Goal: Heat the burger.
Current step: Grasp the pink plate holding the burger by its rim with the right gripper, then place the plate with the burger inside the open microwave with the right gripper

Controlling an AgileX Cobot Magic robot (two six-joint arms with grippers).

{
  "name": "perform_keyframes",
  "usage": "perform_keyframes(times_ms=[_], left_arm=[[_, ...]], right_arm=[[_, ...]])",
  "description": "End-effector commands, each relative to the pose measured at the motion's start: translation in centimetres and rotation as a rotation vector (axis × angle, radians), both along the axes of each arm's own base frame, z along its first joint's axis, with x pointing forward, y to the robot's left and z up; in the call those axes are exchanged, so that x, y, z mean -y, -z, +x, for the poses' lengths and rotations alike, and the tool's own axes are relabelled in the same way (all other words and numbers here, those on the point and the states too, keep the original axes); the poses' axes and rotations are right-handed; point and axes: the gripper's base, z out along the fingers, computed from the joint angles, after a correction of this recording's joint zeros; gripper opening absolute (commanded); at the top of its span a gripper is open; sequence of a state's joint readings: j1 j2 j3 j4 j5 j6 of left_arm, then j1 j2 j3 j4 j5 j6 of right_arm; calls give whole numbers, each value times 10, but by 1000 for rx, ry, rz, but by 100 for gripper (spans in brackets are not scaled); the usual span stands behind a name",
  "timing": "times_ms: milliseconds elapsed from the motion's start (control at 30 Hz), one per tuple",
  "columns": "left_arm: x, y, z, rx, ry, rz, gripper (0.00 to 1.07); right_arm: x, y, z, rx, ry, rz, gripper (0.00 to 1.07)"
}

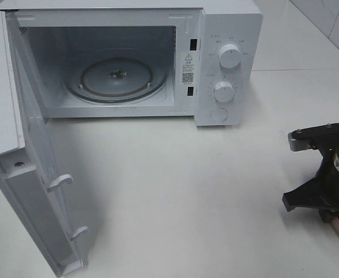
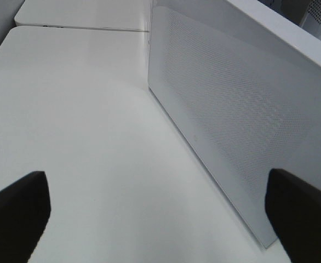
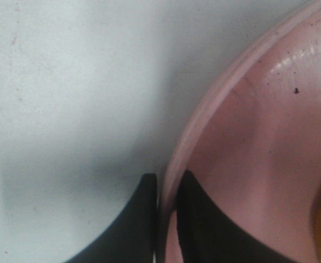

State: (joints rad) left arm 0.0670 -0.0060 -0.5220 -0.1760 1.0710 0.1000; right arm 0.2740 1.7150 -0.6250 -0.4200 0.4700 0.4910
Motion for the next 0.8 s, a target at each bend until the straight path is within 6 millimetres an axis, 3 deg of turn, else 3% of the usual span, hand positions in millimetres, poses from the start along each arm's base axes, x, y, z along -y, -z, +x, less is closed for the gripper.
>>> perform_keyframes(times_ms=[33,800], left_arm=[[1,1,-3,12,4,-1,100],[1,1,-3,12,4,-1,100]], right_arm=[[2,2,-3,-20,2,-11,0],[11,-32,-13,7,21,-164,0]])
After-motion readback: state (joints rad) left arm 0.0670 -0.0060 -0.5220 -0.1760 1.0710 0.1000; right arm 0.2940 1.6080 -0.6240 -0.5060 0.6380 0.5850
